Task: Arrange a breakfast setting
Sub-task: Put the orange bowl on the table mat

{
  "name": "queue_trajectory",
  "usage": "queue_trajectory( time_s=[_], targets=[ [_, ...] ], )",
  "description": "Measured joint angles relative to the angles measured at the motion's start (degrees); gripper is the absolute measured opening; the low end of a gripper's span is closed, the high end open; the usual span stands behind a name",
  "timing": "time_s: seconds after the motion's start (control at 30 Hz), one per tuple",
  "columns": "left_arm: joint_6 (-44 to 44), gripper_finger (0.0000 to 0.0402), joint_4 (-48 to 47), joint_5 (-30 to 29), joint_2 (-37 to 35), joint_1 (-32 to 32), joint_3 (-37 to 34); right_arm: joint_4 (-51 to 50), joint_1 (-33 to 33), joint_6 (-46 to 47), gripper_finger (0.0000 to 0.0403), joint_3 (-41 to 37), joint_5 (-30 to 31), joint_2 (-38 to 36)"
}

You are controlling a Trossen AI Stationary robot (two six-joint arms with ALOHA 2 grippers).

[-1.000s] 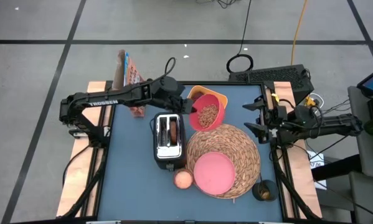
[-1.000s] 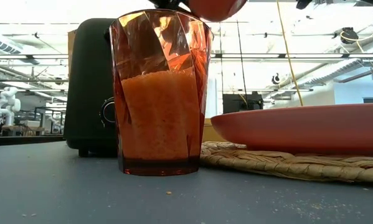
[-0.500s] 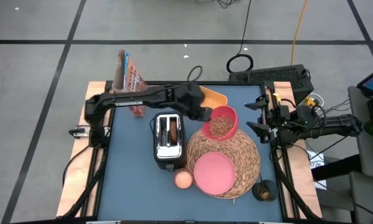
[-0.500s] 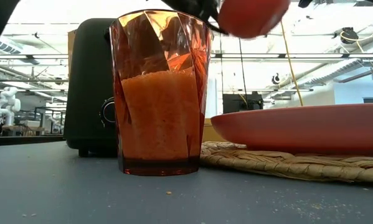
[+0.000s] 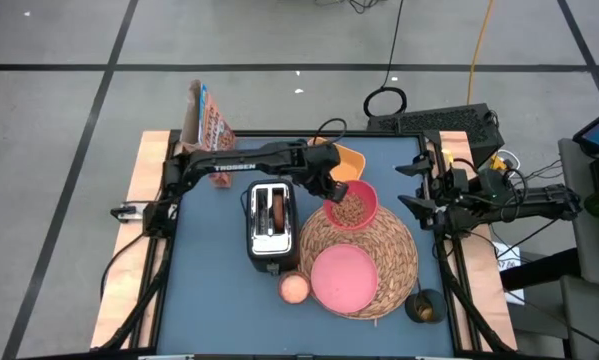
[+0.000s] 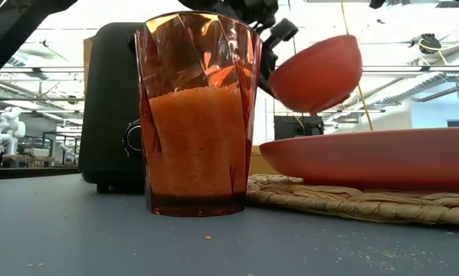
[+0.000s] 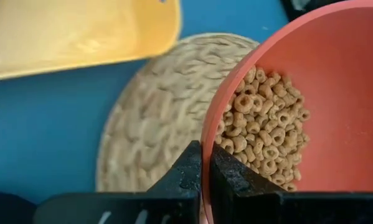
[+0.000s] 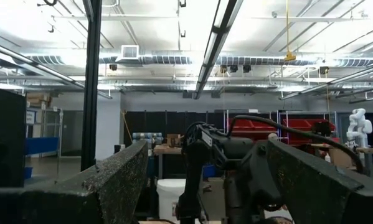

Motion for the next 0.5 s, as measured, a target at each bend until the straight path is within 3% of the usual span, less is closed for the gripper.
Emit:
queue_trajectory(
  time_s=[0.5],
  targets=[
    [6.46, 0.0008, -5.36, -10.0, 1.01, -0.66, 0.02, -1.3, -0.01, 0.0, 0.032, 0.0, 0.0, 0.0]
  ],
)
